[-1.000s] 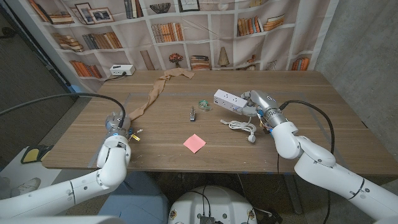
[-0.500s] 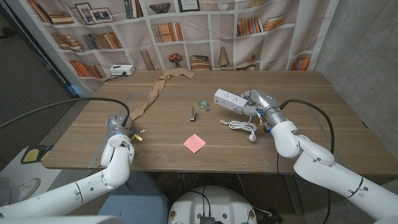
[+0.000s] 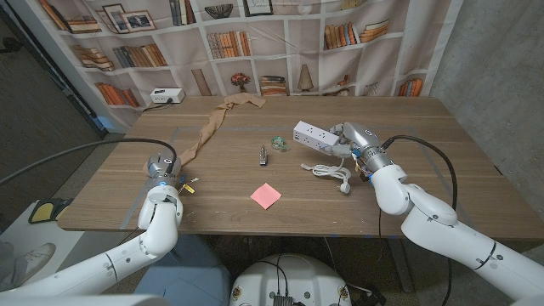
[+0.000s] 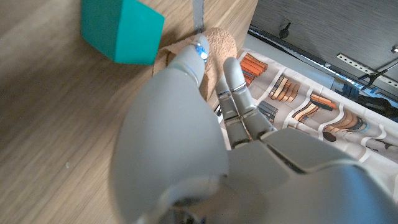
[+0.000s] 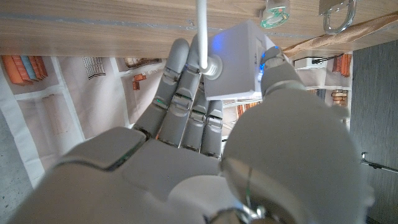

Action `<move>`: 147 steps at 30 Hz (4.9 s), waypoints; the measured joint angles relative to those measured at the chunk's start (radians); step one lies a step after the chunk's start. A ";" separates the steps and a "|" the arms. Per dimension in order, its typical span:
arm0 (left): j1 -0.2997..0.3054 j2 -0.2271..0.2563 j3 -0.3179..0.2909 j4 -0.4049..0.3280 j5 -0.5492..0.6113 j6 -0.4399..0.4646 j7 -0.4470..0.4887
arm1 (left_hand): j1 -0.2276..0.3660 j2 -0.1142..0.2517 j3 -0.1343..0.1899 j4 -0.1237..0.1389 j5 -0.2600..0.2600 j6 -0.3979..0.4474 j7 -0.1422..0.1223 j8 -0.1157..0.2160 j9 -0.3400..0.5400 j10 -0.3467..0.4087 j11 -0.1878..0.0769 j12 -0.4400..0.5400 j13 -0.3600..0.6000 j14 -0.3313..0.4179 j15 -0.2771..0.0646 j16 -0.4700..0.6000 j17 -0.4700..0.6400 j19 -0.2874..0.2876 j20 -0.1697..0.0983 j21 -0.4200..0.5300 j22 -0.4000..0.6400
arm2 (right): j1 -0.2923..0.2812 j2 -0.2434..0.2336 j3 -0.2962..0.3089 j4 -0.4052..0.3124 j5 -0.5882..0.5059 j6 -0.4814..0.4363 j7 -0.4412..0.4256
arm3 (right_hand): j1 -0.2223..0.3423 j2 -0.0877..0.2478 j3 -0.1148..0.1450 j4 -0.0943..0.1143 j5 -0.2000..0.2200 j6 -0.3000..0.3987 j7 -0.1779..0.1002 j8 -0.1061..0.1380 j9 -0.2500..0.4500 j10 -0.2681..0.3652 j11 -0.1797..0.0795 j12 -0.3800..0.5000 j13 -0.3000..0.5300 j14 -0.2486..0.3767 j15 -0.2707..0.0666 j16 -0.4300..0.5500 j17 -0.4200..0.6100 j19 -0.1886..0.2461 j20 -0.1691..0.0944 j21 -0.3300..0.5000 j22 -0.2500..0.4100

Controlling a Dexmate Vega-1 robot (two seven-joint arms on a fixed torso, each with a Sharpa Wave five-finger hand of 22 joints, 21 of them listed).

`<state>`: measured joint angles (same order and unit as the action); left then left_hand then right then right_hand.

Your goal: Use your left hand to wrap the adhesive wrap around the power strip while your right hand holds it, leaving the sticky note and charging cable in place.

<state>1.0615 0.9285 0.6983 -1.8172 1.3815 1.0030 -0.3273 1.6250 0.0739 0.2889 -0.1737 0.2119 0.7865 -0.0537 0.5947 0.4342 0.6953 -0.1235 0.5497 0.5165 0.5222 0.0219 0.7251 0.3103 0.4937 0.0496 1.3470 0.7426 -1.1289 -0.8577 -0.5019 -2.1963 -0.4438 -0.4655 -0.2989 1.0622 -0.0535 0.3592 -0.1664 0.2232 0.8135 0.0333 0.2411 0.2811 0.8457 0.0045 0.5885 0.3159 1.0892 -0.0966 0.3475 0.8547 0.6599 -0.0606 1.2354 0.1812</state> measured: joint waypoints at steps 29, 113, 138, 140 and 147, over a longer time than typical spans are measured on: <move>0.106 0.032 -0.113 -0.114 -0.286 -0.017 0.370 | 0.010 -0.025 -0.016 0.006 0.021 0.067 0.017 0.092 0.110 0.052 -0.005 0.042 0.000 0.109 0.048 0.023 0.000 -0.015 -0.032 0.051 -0.130 | -0.009 -0.004 0.008 -0.005 0.008 0.007 -0.018 | -0.002 0.002 0.000 0.000 -0.004 0.000 0.000 -0.003 0.000 -0.002 -0.002 0.000 0.000 0.003 -0.003 -0.008 0.004 -0.004 -0.004 0.015 0.000; 0.085 -0.077 -0.164 -0.332 -0.586 -0.006 0.812 | -0.060 -0.062 -0.009 -0.001 0.051 0.137 -0.015 0.110 0.111 0.111 -0.043 0.042 -0.007 0.304 -0.079 -0.063 0.008 -0.025 -0.135 0.020 -0.293 | -0.054 -0.014 0.060 0.001 0.046 0.108 -0.059 | -0.002 0.002 0.000 0.000 -0.004 0.001 -0.001 -0.009 0.005 -0.001 -0.001 -0.007 0.000 0.004 -0.004 -0.026 0.014 -0.020 0.002 0.038 -0.004; 0.042 -0.105 -0.190 -0.346 -0.643 -0.068 0.850 | -0.059 -0.060 -0.009 -0.001 0.062 0.157 -0.007 0.110 0.094 0.111 -0.043 0.042 -0.025 0.314 -0.079 -0.071 0.011 -0.020 -0.130 0.033 -0.318 | -0.065 -0.028 0.091 0.015 0.052 0.188 -0.067 | -0.004 0.004 0.000 0.000 -0.004 0.001 -0.001 -0.015 0.005 -0.002 -0.002 -0.015 0.000 0.003 -0.004 -0.028 0.023 -0.034 0.002 0.043 -0.004; 0.037 -0.108 -0.190 -0.346 -0.644 -0.070 0.850 | -0.059 -0.060 -0.009 -0.001 0.066 0.157 -0.007 0.110 0.091 0.111 -0.043 0.042 -0.026 0.318 -0.083 -0.071 0.013 -0.020 -0.130 0.033 -0.321 | -0.064 -0.029 0.092 0.015 0.050 0.194 -0.067 | -0.004 0.004 0.000 0.000 -0.004 0.001 -0.001 -0.015 0.005 -0.002 -0.002 -0.014 0.000 0.003 -0.004 -0.034 0.024 -0.034 0.002 0.046 -0.004; 0.010 -0.120 -0.181 -0.340 -0.646 -0.079 0.851 | -0.059 -0.061 -0.005 -0.006 0.066 0.166 -0.009 0.110 0.085 0.119 -0.043 0.043 -0.033 0.320 -0.084 -0.071 0.019 -0.015 -0.135 0.033 -0.330 | -0.057 -0.035 0.095 0.022 0.041 0.223 -0.064 | -0.004 0.004 0.000 0.000 -0.004 0.001 -0.001 -0.013 0.005 -0.003 -0.003 -0.014 0.000 0.003 -0.004 -0.034 0.024 -0.034 0.002 0.046 -0.004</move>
<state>1.0715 0.8086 0.5175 -2.1570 0.7359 0.9245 0.5234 1.5661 0.0134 0.2844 -0.1793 0.2780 0.9527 -0.0629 0.7045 0.5196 0.8138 -0.1665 0.5923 0.4831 0.8419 -0.0625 0.6540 0.3293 0.4791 -0.0857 1.3798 0.4123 -1.1861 -0.8924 -0.4070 -2.1742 -0.4032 -0.2429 -0.3627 1.0582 -0.0495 0.3592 -0.1664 0.2191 0.8144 0.0323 0.2284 0.2857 0.8425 0.0013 0.5749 0.3159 1.0926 -0.1006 0.3136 0.8789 0.6261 -0.0589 1.2809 0.1770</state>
